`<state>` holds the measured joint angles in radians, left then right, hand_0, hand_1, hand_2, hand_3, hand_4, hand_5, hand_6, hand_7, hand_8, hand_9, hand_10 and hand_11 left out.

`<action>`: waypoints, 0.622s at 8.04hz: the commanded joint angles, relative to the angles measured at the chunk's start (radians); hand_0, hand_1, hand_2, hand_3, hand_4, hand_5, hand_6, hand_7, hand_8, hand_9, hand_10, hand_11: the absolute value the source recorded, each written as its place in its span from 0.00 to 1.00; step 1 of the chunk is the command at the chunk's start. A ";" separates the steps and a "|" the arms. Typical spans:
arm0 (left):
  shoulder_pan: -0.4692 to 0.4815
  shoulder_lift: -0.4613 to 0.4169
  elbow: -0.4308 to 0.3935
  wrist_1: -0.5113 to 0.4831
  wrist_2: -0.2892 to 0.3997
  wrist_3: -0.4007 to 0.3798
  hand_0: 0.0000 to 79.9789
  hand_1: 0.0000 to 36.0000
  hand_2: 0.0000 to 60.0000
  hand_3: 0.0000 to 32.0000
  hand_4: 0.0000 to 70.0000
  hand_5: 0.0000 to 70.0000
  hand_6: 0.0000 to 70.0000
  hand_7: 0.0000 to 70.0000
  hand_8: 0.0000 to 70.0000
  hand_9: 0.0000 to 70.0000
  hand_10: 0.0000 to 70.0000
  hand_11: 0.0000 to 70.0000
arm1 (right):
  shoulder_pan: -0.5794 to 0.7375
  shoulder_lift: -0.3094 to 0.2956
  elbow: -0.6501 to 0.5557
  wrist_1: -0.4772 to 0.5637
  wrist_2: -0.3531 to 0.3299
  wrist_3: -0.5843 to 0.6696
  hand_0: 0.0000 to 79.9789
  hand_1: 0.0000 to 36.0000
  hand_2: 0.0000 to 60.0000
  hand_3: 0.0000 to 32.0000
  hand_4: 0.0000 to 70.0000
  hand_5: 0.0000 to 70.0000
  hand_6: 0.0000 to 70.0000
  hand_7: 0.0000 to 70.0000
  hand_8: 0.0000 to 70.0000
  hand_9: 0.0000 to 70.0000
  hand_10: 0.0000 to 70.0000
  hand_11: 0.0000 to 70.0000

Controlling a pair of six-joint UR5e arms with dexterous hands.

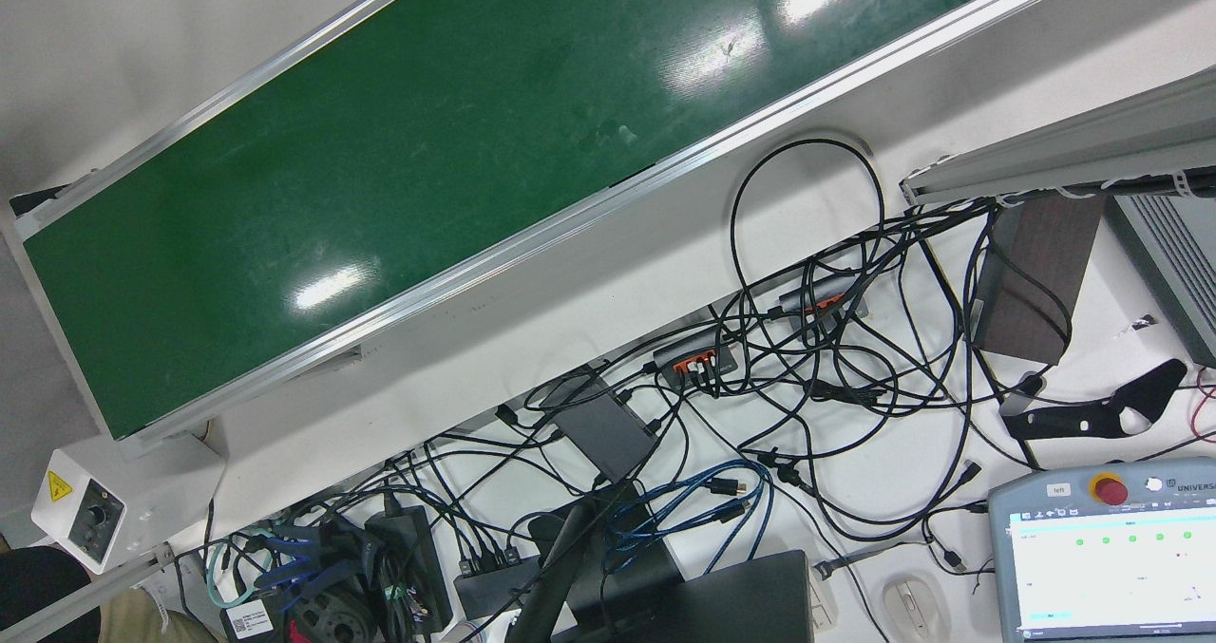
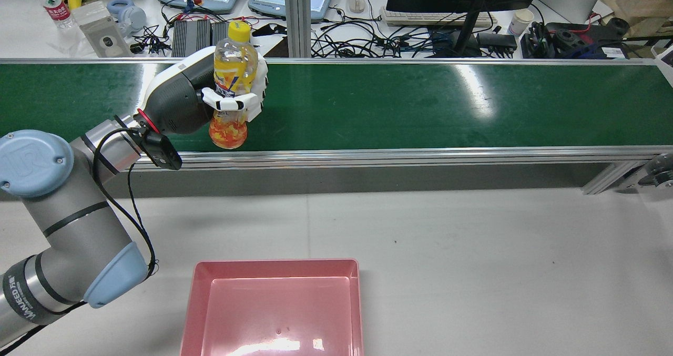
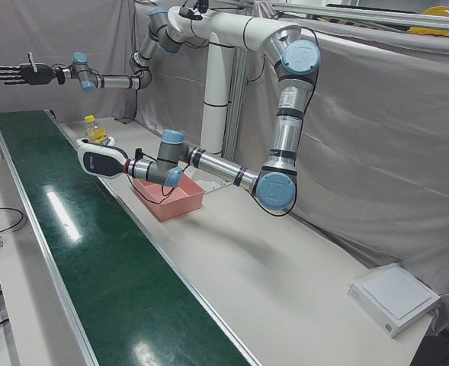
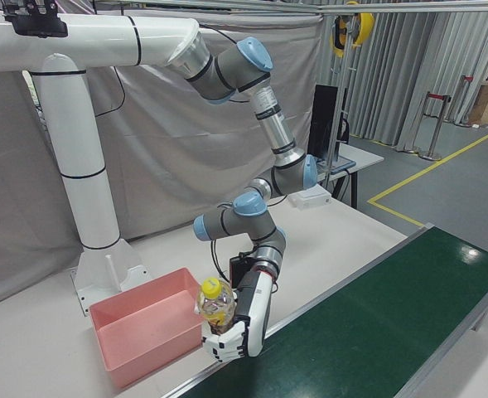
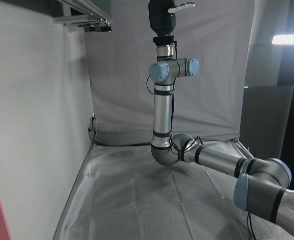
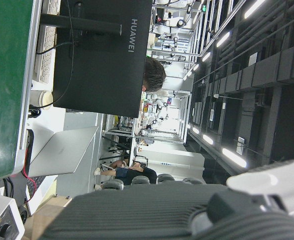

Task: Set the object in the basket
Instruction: 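Carry the held bottle with the left hand over the pink basket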

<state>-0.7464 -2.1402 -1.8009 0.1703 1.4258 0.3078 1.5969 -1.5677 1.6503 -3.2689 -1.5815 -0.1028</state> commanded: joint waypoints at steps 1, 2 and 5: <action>0.138 0.124 -0.206 0.020 0.002 0.128 0.59 0.76 1.00 0.00 0.63 1.00 0.99 1.00 1.00 1.00 1.00 1.00 | 0.000 0.000 -0.001 0.000 0.000 0.000 0.00 0.00 0.00 0.00 0.00 0.00 0.00 0.00 0.00 0.00 0.00 0.00; 0.160 0.153 -0.256 0.020 0.002 0.149 0.58 0.73 1.00 0.00 0.61 1.00 0.98 1.00 1.00 1.00 1.00 1.00 | 0.000 0.000 0.000 0.000 0.000 0.000 0.00 0.00 0.00 0.00 0.00 0.00 0.00 0.00 0.00 0.00 0.00 0.00; 0.223 0.204 -0.296 0.005 0.002 0.204 0.59 0.62 1.00 0.00 0.55 1.00 0.91 1.00 1.00 1.00 1.00 1.00 | 0.000 0.000 -0.001 0.000 0.000 0.000 0.00 0.00 0.00 0.00 0.00 0.00 0.00 0.00 0.00 0.00 0.00 0.00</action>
<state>-0.5684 -1.9885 -2.0636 0.1908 1.4282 0.4733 1.5968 -1.5673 1.6494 -3.2689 -1.5815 -0.1028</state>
